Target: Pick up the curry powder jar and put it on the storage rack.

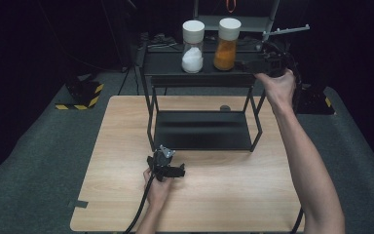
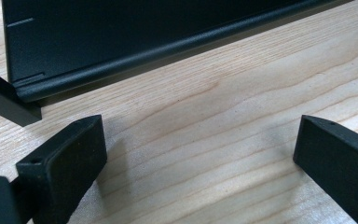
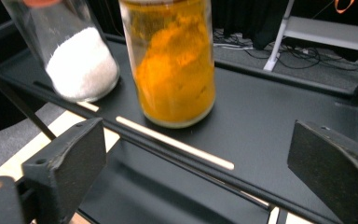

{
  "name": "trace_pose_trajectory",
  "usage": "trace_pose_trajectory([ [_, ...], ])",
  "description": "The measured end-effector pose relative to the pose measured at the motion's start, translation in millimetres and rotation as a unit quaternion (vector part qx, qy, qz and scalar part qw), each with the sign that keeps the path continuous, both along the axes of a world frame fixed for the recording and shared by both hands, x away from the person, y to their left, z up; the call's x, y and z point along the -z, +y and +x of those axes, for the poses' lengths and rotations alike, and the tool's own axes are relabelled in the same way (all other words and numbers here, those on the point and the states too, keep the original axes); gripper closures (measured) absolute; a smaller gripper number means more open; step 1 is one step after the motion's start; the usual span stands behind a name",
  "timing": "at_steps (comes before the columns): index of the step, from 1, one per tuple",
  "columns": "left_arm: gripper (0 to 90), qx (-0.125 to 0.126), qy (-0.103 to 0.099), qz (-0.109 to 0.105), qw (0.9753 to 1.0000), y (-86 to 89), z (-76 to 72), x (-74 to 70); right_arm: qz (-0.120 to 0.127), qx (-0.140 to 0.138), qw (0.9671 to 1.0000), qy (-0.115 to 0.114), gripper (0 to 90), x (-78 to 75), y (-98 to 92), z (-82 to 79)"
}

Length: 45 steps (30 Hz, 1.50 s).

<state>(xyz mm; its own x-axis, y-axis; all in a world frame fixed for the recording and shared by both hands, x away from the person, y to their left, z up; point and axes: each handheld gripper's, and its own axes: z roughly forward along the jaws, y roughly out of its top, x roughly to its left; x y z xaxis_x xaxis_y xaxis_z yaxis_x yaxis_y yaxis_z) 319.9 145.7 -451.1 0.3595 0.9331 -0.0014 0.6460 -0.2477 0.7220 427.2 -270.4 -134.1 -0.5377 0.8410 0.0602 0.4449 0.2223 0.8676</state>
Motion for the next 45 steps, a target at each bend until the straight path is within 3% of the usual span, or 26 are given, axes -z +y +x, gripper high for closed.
trace_pose_trajectory([
  [17, 2.4, 0.0, 0.0, 0.0, 1.0, 0.0, 0.0, 0.0, 0.008, -0.012, 0.9998, -0.012, 4.2, 25.5, -13.2, -14.6],
  [45, 2.4, -0.001, -0.001, -0.002, 1.0, -0.2, -0.3, 0.7, 0.011, -0.005, 0.9999, 0.001, 4.0, 73.8, -30.5, -29.4],
])
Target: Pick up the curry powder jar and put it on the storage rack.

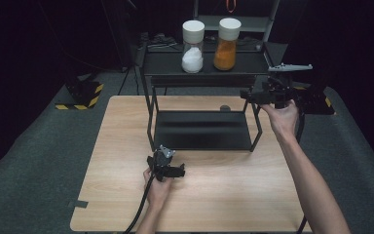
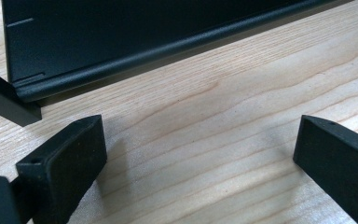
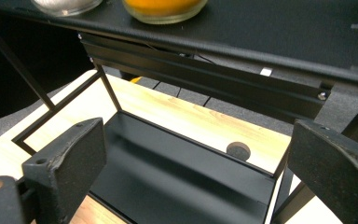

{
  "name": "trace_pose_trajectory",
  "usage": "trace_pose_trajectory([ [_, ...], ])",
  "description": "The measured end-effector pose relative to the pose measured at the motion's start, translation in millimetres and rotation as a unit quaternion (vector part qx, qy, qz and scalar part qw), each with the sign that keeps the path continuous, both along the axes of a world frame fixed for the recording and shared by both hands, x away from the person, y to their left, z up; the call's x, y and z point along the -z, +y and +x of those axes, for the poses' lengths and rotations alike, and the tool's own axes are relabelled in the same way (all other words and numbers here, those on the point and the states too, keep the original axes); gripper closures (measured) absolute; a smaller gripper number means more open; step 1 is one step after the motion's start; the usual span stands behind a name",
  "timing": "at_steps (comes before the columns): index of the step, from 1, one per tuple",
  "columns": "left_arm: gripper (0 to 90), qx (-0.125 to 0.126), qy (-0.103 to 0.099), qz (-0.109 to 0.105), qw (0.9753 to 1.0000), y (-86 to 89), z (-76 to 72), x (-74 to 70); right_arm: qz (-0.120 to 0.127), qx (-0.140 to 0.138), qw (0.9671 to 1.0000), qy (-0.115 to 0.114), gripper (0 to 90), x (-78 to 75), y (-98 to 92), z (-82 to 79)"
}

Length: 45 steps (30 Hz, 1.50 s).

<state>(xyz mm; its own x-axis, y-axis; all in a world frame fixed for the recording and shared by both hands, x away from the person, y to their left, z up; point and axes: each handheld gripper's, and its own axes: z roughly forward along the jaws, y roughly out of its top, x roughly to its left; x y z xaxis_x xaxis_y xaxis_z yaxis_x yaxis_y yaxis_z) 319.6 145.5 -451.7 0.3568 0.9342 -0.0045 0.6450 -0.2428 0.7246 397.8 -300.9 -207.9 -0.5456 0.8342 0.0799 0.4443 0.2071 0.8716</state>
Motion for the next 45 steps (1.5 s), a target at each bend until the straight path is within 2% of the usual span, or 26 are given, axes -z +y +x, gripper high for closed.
trace_pose_trajectory([
  [15, 2.4, 0.002, 0.001, 0.002, 1.0, 0.4, 0.4, -0.6, -0.004, 0.008, 0.9999, 0.014, 4.7, 19.7, -4.0, -3.5],
  [31, 2.4, 0.002, 0.001, 0.001, 1.0, 0.5, 0.4, -0.4, -0.006, 0.0, 0.9997, 0.025, 5.6, 41.5, -5.6, -5.1],
  [35, 2.4, 0.002, 0.002, 0.003, 1.0, 0.4, 0.5, -0.8, 0.001, -0.002, 0.9996, 0.03, 6.0, 49.6, -7.1, -6.8],
  [45, 2.4, 0.002, 0.002, 0.003, 1.0, 0.4, 0.5, -0.9, 0.002, -0.006, 0.9993, 0.037, 6.7, 68.8, -10.3, -10.6],
])
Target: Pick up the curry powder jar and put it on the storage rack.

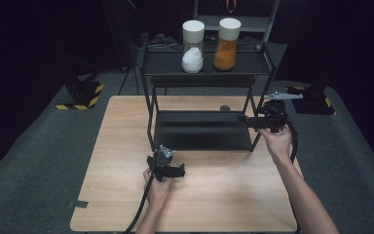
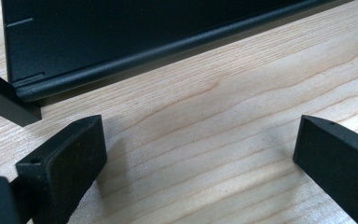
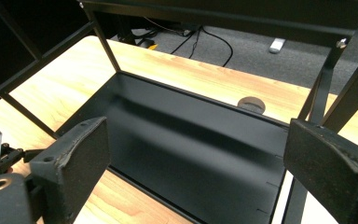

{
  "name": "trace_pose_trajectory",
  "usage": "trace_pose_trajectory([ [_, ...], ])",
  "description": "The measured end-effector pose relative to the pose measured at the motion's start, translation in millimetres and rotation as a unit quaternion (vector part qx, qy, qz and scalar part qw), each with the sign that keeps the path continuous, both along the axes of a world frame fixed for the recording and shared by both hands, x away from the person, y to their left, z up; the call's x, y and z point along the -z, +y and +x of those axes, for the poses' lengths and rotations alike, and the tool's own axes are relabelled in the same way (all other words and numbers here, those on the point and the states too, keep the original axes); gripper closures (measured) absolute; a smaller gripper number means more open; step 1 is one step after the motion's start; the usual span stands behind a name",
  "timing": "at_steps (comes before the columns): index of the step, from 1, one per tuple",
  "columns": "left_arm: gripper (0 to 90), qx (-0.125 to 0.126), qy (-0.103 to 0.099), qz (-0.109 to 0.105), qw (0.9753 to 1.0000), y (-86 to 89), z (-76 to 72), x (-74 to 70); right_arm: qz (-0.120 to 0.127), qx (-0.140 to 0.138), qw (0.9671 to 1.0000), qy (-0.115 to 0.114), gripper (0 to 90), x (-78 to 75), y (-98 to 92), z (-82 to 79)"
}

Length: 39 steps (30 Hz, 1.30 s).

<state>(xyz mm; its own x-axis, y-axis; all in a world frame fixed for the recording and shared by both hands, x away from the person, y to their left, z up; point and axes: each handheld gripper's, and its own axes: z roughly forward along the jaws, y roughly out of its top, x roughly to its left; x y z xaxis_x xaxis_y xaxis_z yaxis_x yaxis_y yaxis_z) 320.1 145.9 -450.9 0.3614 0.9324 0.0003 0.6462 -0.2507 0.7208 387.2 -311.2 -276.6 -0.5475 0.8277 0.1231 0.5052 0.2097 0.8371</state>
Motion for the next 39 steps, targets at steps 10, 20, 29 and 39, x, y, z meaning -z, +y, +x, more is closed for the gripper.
trace_pose_trajectory([
  [10, 2.4, -0.001, -0.001, -0.002, 1.0, 0.0, -0.3, 0.6, -0.007, -0.001, 0.9999, -0.011, 7.6, 17.1, 4.7, -10.1],
  [20, 2.4, 0.001, 0.0, 0.0, 1.0, 0.3, 0.0, 0.1, -0.004, -0.005, 1.0, -0.004, 7.6, 31.3, 5.6, -12.1],
  [29, 2.4, 0.0, 0.0, 0.0, 1.0, 0.2, 0.0, 0.1, 0.003, -0.006, 1.0, -0.001, 7.5, 46.0, 7.3, -14.9],
  [39, 2.4, 0.0, 0.0, 0.0, 1.0, 0.1, 0.0, 0.0, 0.005, -0.008, 0.9999, 0.009, 7.6, 58.9, 8.9, -14.8],
])
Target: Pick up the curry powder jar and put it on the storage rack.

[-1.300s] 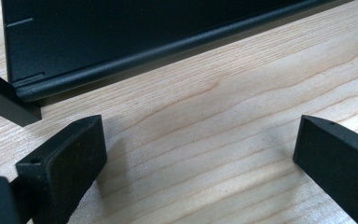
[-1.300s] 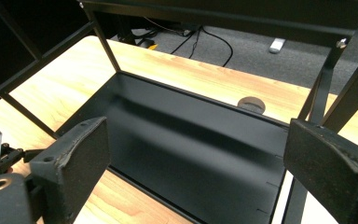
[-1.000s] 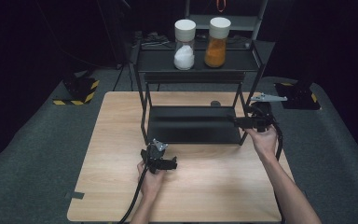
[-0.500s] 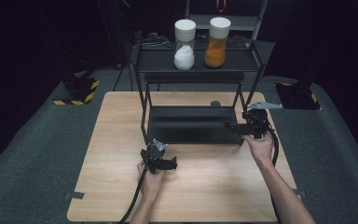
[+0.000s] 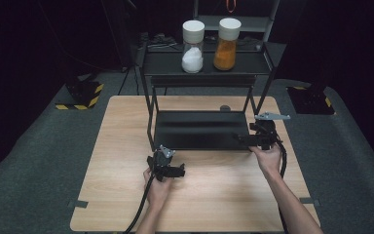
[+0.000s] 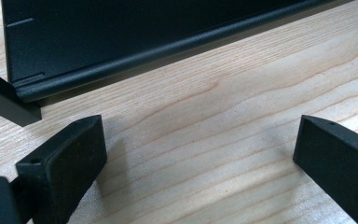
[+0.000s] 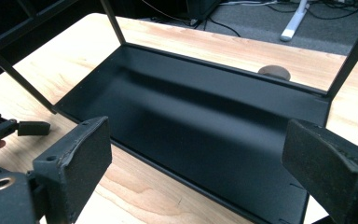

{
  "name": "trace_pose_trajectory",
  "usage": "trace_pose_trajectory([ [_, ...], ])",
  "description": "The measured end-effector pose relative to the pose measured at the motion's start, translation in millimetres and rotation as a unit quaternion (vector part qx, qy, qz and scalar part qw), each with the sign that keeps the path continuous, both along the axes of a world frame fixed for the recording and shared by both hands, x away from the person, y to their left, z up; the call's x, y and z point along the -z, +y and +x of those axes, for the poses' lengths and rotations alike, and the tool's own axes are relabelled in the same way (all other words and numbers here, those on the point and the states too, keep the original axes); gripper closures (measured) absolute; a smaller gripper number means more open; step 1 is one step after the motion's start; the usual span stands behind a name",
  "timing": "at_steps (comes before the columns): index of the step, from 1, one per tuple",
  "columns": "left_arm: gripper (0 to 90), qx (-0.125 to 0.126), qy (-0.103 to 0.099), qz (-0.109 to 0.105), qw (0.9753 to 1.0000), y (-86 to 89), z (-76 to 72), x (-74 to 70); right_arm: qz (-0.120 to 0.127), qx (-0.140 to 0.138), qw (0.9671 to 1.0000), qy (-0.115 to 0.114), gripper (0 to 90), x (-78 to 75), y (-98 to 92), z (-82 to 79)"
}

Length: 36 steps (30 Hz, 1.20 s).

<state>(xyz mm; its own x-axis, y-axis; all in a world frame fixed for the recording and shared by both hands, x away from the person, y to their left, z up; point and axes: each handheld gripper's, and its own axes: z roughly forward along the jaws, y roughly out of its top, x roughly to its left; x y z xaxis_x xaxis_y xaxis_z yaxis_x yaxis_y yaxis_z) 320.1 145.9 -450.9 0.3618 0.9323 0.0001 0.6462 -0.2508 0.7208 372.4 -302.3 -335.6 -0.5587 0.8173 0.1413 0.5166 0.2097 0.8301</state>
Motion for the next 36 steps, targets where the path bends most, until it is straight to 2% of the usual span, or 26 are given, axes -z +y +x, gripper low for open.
trace_pose_trajectory([
  [13, 2.4, 0.0, 0.0, 0.0, 1.0, 0.2, 0.0, 0.1, -0.014, -0.008, 0.9998, 0.008, 7.9, 9.7, 2.3, 0.2],
  [20, 2.4, 0.0, 0.0, 0.0, 1.0, 0.1, 0.1, 0.0, -0.026, -0.006, 0.9994, 0.021, 8.3, 18.3, 3.9, -0.1],
  [36, 2.4, 0.0, 0.0, 0.0, 1.0, 0.2, 0.0, 0.0, -0.036, -0.004, 0.9991, 0.022, 8.8, 31.7, 6.0, -7.0],
])
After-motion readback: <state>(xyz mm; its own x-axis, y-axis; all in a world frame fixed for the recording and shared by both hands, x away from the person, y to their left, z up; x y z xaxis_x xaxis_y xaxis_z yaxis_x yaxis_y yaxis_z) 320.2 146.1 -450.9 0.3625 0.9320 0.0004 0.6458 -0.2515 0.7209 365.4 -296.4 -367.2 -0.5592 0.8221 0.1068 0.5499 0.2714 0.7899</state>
